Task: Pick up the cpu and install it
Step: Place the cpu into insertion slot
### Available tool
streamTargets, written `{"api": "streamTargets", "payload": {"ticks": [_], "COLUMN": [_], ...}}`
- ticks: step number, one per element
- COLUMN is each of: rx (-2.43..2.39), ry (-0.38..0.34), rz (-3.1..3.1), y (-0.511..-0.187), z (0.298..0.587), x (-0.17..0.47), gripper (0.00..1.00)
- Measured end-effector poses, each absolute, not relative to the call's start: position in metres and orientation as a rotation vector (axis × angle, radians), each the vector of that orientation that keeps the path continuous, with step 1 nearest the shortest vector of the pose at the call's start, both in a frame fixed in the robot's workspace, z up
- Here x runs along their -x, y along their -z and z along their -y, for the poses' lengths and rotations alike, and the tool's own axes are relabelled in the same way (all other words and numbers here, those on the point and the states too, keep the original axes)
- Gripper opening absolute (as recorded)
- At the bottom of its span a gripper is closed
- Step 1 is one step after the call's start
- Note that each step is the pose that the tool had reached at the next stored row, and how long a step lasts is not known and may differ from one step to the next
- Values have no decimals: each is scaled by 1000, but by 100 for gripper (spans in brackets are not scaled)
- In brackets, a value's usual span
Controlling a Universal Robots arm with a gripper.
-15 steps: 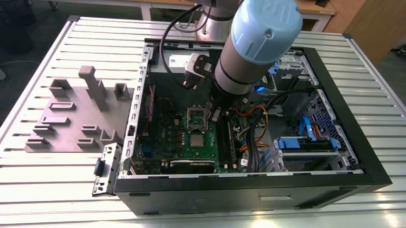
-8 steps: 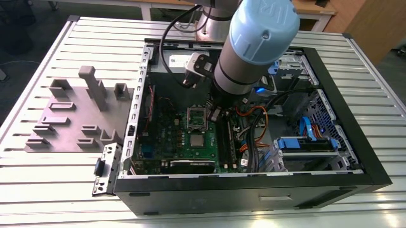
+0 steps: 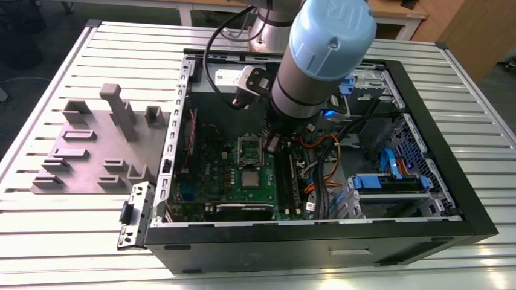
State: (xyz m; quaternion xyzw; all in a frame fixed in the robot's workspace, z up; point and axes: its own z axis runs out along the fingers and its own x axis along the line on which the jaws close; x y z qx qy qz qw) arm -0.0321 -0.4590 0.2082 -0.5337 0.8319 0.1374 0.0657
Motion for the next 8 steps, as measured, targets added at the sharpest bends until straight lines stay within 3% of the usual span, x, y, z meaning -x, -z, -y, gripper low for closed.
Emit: {"api": "streamTargets", "payload": {"ticks": [8], "rx": [1607], "ry": [-417], "rz": [-2509], "y": [-203], "z": [457], "x": [33], "gripper": [11]}}
